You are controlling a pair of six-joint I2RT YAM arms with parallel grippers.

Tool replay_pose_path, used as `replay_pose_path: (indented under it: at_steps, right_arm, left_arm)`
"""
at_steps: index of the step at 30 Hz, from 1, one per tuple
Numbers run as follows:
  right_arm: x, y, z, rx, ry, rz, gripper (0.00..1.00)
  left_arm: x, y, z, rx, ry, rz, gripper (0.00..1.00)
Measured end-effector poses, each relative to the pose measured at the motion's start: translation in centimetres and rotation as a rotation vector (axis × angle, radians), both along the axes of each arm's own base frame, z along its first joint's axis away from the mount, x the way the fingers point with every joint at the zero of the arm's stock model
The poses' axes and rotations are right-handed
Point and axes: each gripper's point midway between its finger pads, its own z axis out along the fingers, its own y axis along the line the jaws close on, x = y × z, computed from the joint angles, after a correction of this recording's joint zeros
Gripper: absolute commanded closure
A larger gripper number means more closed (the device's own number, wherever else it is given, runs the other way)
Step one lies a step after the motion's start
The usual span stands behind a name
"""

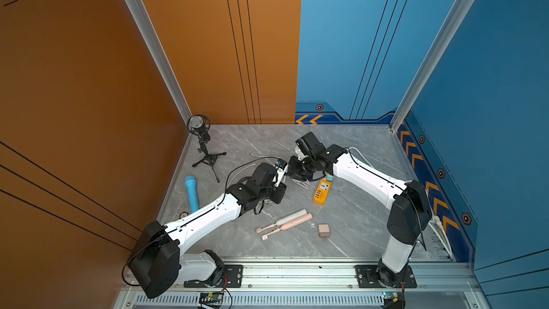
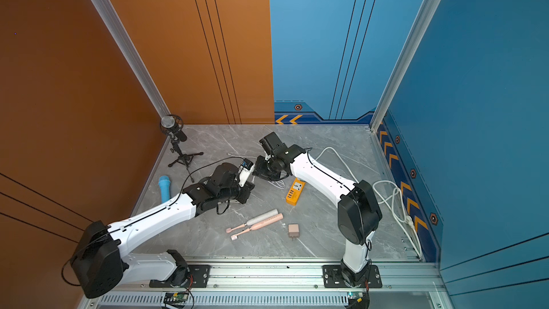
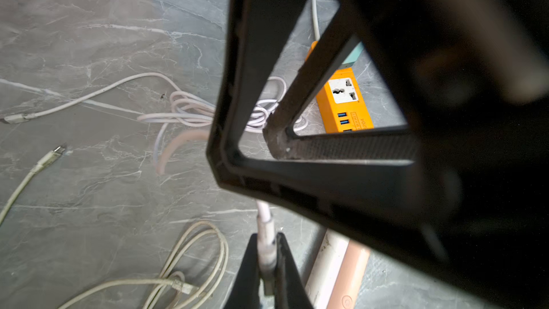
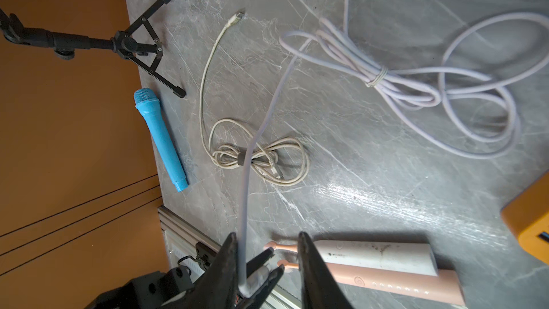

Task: Charge the electric toothbrush
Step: Pick up the charging cable from the center of the board.

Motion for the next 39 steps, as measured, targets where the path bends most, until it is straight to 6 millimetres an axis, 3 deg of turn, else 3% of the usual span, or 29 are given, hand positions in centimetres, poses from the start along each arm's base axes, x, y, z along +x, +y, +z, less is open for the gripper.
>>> replay_pose_path:
  at_steps: [12, 19, 24, 26, 30, 34, 39]
  right_arm:
    - [0.3, 1.0, 0.1, 0.077, -0.011, -0.011, 0.83]
    - [0.2, 1.2, 1.0, 0.129, -0.039, -0.022, 0.99]
    - [0.1, 1.2, 1.9, 0.153, -0.061, -0.021, 1.0]
    - [0.1, 1.2, 2.2, 0.164, -0.071, -0.018, 1.0]
    - [0.2, 0.9, 2.7, 0.182, -0.106, 0.002, 1.0]
    - [1.0, -1.0, 3.1, 0.199, -0.166, 0.022, 1.0]
    - [1.9, -3.0, 5.0, 0.256, -0.27, 0.083, 1.0]
  left_arm:
    - [0.2, 0.4, 0.0, 0.018, -0.01, 0.021, 1.0]
    - [0.1, 0.3, 0.8, 0.006, -0.027, 0.024, 1.0]
    - [-0.1, 0.3, 1.6, -0.004, -0.048, 0.026, 1.0]
    - [-0.1, 0.3, 2.0, -0.012, -0.057, 0.027, 0.77]
    - [-0.8, 0.4, 4.1, -0.078, -0.08, 0.022, 0.54]
    - [-2.3, 1.6, 6.1, -0.202, -0.073, 0.018, 0.44]
    - [-3.3, 2.7, 6.4, -0.319, 0.01, 0.011, 0.41]
